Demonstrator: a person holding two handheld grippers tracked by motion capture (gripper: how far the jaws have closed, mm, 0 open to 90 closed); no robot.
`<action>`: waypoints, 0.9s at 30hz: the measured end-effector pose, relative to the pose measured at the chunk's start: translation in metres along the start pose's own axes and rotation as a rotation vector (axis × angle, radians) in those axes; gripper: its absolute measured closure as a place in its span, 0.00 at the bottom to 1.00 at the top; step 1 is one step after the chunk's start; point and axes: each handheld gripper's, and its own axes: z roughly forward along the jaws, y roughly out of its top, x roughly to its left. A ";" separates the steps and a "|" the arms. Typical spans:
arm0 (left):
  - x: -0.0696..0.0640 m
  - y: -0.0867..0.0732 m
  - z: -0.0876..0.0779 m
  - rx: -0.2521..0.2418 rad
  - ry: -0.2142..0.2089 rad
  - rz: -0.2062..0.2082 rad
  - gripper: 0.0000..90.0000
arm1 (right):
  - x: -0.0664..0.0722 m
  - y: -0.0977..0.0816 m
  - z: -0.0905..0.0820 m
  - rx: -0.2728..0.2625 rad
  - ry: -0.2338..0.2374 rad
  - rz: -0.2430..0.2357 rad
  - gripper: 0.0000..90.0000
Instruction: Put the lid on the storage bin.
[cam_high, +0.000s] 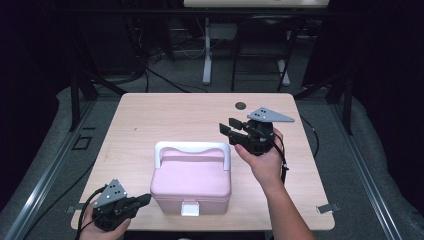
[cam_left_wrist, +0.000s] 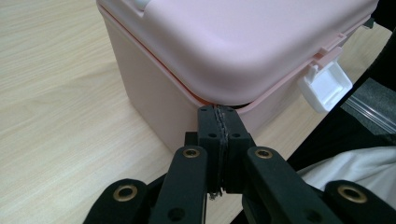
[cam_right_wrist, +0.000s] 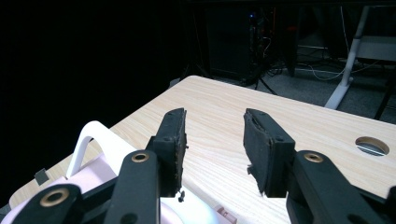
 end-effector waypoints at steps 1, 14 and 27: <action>0.000 -0.001 0.000 0.003 0.001 0.000 0.99 | 0.000 0.000 0.000 -0.001 0.000 0.000 0.65; 0.005 -0.003 -0.002 -0.018 0.007 -0.021 0.98 | 0.000 0.000 -0.001 -0.003 0.002 0.001 0.65; 0.012 0.000 -0.009 -0.044 0.022 -0.046 0.95 | 0.000 0.001 -0.004 -0.010 0.004 0.004 0.65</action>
